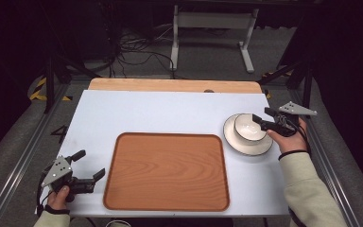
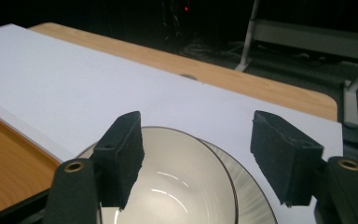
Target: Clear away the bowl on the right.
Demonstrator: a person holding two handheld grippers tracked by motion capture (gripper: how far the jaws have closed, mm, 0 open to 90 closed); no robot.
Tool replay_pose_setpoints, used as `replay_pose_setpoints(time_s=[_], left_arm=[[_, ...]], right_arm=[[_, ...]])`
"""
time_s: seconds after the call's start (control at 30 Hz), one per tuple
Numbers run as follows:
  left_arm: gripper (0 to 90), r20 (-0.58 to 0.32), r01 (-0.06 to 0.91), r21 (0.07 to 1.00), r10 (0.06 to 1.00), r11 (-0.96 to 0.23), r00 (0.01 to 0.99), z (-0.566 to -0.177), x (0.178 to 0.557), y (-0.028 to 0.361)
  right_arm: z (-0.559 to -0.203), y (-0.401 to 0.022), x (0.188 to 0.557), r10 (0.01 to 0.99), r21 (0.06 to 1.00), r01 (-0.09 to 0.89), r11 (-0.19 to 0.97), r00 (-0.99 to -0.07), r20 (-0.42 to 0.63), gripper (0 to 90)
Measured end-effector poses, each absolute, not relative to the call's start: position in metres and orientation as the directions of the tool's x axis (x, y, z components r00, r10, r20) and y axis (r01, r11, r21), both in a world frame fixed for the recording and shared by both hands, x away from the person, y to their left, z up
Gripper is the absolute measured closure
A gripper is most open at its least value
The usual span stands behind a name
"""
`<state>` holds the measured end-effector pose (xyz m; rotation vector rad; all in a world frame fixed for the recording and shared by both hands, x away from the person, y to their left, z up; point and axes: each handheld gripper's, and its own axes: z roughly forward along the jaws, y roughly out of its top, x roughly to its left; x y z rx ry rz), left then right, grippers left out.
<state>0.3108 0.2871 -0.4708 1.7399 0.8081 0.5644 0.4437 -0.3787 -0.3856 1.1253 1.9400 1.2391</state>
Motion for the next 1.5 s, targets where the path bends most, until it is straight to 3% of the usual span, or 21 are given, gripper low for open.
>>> replay_pose_setpoints(time_s=[0.47, 0.77, 1.13, 1.5], left_arm=[[0.3, -0.016, 0.24, 0.953, 0.756, -0.187, 0.654, -0.471, 0.311, 0.286], [0.3, -0.015, 0.241, 0.952, 0.757, -0.189, 0.654, -0.471, 0.311, 0.286], [0.3, -0.012, 0.24, 0.952, 0.757, -0.191, 0.653, -0.471, 0.311, 0.286], [0.3, -0.012, 0.239, 0.952, 0.758, -0.191, 0.653, -0.471, 0.311, 0.286]], right_arm=[[-0.404, -0.384, 0.457, 0.903, 0.817, 0.516, 0.259, -0.43, -0.014, 46.4], [-0.414, -0.39, 0.46, 0.914, 0.782, 0.572, 0.246, -0.406, 0.01, 51.8], [-0.416, -0.386, 0.461, 0.917, 0.737, 0.631, 0.242, -0.398, 0.04, 81.6], [-0.414, -0.385, 0.461, 0.92, 0.734, 0.642, 0.222, -0.388, 0.061, 82.9]])
